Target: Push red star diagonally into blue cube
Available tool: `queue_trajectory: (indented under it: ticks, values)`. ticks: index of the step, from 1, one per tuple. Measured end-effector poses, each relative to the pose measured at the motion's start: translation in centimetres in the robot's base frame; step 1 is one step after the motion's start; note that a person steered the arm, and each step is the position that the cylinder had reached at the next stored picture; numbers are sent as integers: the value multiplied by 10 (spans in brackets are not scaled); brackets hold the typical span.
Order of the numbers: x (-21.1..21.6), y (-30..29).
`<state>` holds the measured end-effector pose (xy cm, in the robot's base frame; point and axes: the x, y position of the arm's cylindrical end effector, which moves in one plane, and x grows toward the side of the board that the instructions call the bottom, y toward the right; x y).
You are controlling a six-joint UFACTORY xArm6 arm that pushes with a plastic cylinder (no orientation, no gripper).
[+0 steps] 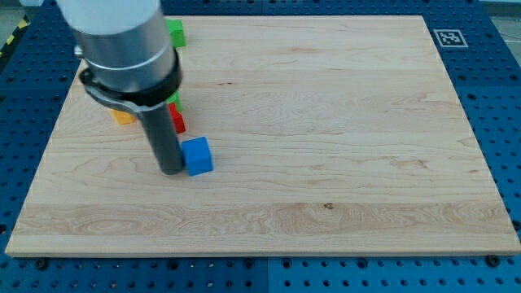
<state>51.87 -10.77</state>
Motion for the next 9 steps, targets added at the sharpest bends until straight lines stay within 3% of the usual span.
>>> queue_trajectory:
  ticks: [1, 2, 4, 5, 6, 8, 9]
  values:
    - [0, 55]
    - [0, 67]
    - [-19, -67]
    - [-64, -116]
    - [-96, -105]
    - [-42, -4]
    - [-37, 4]
